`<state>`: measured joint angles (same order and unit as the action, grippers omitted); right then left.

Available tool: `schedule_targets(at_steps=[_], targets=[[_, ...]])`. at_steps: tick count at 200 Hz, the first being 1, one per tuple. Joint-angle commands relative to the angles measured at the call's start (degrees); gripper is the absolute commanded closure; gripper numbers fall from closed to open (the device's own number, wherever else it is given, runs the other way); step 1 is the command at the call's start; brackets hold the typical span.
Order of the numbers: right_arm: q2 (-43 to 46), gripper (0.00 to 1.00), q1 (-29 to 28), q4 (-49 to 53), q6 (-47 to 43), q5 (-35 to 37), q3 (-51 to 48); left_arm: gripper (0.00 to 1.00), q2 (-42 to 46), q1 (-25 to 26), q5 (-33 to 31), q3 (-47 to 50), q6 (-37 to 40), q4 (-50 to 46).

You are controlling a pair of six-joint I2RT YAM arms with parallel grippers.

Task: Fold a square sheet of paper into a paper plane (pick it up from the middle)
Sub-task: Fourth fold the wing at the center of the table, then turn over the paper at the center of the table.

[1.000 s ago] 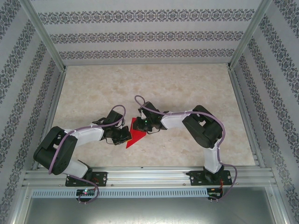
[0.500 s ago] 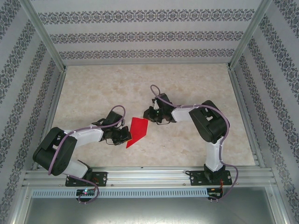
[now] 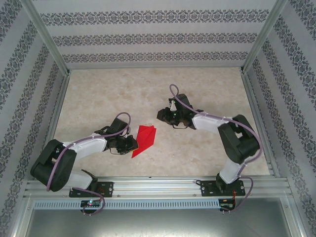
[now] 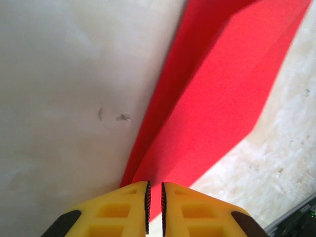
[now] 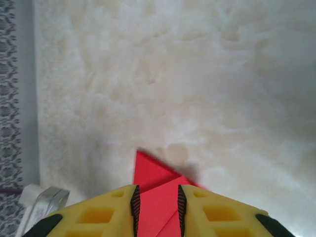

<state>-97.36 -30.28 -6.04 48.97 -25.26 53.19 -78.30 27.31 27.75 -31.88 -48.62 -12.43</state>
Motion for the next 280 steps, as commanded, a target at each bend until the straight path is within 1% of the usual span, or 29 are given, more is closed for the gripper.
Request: schedule_targets(at_steps=[1, 16, 40, 52, 72, 107, 132, 178, 235, 259, 280], targets=[[3.74, 0.64, -2.30, 3.42, 1.39, 1.87, -4.06, 0.78, 3.47, 0.30, -2.44, -4.29, 2.67, -5.75], [5.51, 0.60, -4.06, 3.06, 4.03, 2.38, -6.55, 0.75, 4.11, 0.35, -6.11, -6.14, 4.14, -9.29], [6.84, 0.57, -7.65, 2.75, 7.33, 4.09, -9.04, 0.72, 1.91, 0.20, -9.71, -8.06, 6.01, -12.05], [6.64, 0.56, -9.08, 4.46, 8.68, 5.16, -8.96, 0.70, 0.09, 0.20, -9.84, -8.87, 6.70, -12.19], [5.25, 0.55, -11.38, 3.27, 10.39, 5.64, -9.17, 0.67, -2.55, 0.21, -9.27, -9.72, 7.45, -11.39], [1.49, 0.54, -13.76, 1.24, 14.01, 5.48, -8.38, 0.66, -5.44, 0.20, -10.17, -11.44, 8.97, -12.41], [-0.51, 0.54, -14.37, 0.17, 15.84, 5.39, -8.27, 0.67, -6.91, 0.21, -9.88, -11.88, 9.36, -12.19], [-1.16, 0.56, -14.74, -2.97, 16.37, 4.43, -8.48, 0.67, -8.27, 0.22, -8.98, -11.47, 9.31, -11.24], [-3.04, 0.57, -14.88, -0.40, 17.84, 5.74, -7.71, 0.67, -8.89, 0.23, -8.83, -10.84, 9.16, -10.87], [-4.01, 0.58, -14.97, -3.50, 18.61, 4.50, -8.02, 0.68, -9.61, 0.20, -8.61, -10.86, 9.34, -10.60], [-3.84, 0.59, -15.20, -5.85, 18.96, 4.12, -8.22, 0.71, -10.33, 0.21, -8.16, -10.69, 9.43, -10.28]])
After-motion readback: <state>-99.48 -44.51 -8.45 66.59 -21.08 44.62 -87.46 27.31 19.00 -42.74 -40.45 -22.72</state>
